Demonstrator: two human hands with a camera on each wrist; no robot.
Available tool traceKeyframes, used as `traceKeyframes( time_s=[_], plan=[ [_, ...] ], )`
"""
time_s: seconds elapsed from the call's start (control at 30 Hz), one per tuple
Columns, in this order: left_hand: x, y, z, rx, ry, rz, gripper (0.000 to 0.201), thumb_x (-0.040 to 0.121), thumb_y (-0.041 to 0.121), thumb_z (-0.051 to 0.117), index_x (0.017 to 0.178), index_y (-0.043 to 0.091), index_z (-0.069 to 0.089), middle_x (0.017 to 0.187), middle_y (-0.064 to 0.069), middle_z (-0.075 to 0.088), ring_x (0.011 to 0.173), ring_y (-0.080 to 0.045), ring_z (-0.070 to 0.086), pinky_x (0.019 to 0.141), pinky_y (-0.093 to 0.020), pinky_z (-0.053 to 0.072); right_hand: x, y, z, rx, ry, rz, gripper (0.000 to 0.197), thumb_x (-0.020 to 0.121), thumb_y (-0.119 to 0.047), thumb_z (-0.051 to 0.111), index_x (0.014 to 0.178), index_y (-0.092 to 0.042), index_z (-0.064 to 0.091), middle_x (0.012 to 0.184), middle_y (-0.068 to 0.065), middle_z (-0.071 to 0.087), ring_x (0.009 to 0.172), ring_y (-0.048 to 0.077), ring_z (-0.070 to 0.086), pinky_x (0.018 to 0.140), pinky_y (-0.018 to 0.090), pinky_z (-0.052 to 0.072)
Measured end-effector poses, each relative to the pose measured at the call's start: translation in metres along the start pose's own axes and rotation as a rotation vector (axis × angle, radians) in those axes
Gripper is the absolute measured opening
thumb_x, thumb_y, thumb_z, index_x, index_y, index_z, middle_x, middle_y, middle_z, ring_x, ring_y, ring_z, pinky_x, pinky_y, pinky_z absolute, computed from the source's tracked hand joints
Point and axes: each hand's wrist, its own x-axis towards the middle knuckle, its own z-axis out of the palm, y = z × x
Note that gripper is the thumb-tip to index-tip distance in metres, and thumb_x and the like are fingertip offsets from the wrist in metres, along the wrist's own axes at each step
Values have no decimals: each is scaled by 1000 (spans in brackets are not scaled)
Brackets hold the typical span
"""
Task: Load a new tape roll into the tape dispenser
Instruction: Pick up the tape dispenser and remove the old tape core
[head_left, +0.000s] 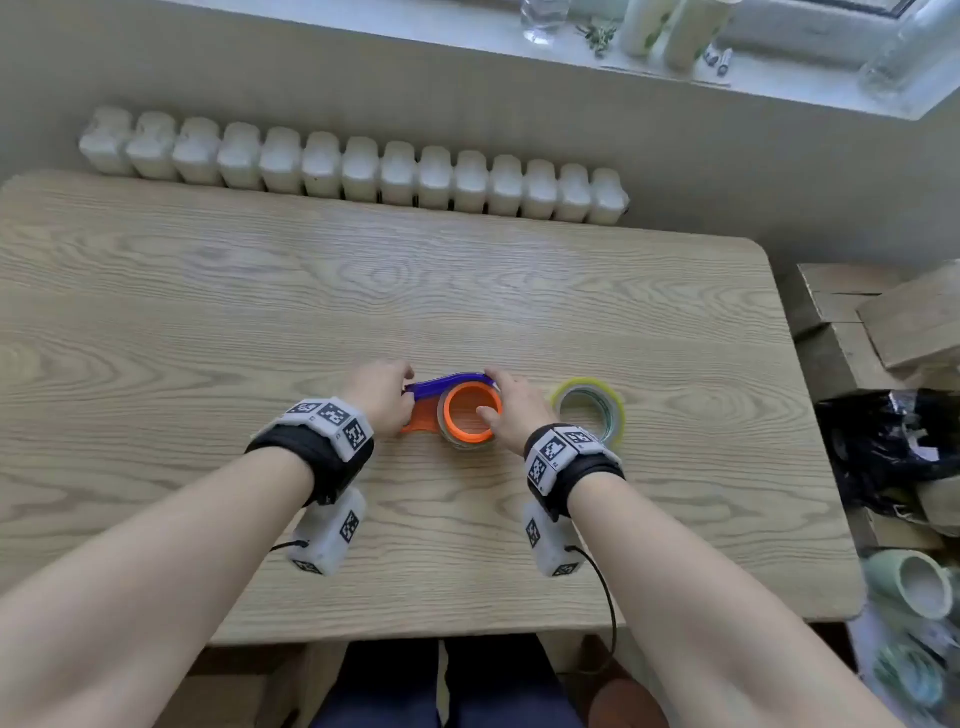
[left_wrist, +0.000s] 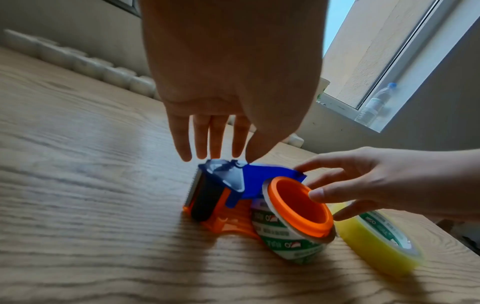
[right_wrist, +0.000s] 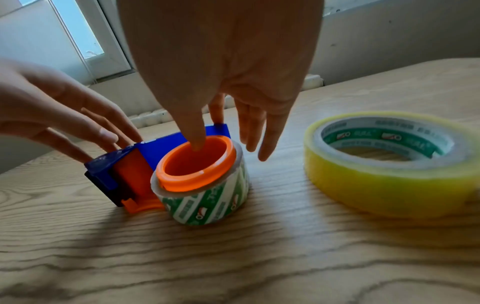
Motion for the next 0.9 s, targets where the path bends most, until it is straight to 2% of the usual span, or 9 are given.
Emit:
traceKeyframes(
  time_s=[0.2,0.37,0.47,0.57,0.63,0.7,0.8,0.9],
  plan=[
    [9,-9,17,-64,-16,-49,34,90,28,50,118,10,55,114,-13,67,108,-32,58,86,-34,42,9,3,7,63,2,75,58,87,-14,58,140,-19,35,139,12,48,128,31,45,101,40,41],
    [10,-10,23,-119,-35,-84,31,91,31,50,107,5,54,108,-15,67,104,-32,57,82,-35,40,12,5,8,91,37,94,47,81,-3,53,125,-18,48,114,16,63,105,35,58,80,37,46],
    [9,-10,20,-181,-49,-107,31,91,34,50,104,6,55,103,-14,68,100,-30,59,81,-36,42,9,2,4,121,44,83,45,81,-4,53,124,-17,50,115,14,65,107,34,58,83,38,47],
    [5,-11,13,-285,-40,-123,33,89,41,50,97,9,54,82,-4,69,88,-27,63,75,-35,43,2,-1,-7,141,66,59,44,84,-10,55,127,-14,50,121,13,64,113,32,57,92,38,46],
    [2,-9,5,-352,-24,-138,39,87,46,52,96,9,55,71,2,67,83,-26,65,77,-37,47,-3,-4,-17,154,96,56,44,83,-12,56,127,-12,52,123,12,64,116,31,56,95,38,46],
    [-2,-7,-4,-394,-13,-142,44,85,50,53,99,8,57,74,0,69,84,-27,66,80,-39,49,-8,-8,-28,172,130,49,41,82,-10,57,123,-10,57,121,12,66,115,30,57,96,37,46],
    [-6,-1,-17,-443,-13,-119,50,84,52,53,103,7,60,96,-12,72,91,-30,66,86,-41,51,-15,-13,-46,171,183,11,33,80,-8,58,112,-9,64,110,14,70,106,32,61,91,38,47],
    [-12,8,-30,-476,-6,-77,48,87,50,50,101,6,63,96,-13,71,90,-31,66,85,-41,52,-19,-18,-62,191,231,-30,34,80,-8,59,113,-11,65,109,13,71,102,32,63,91,38,48]
  ],
)
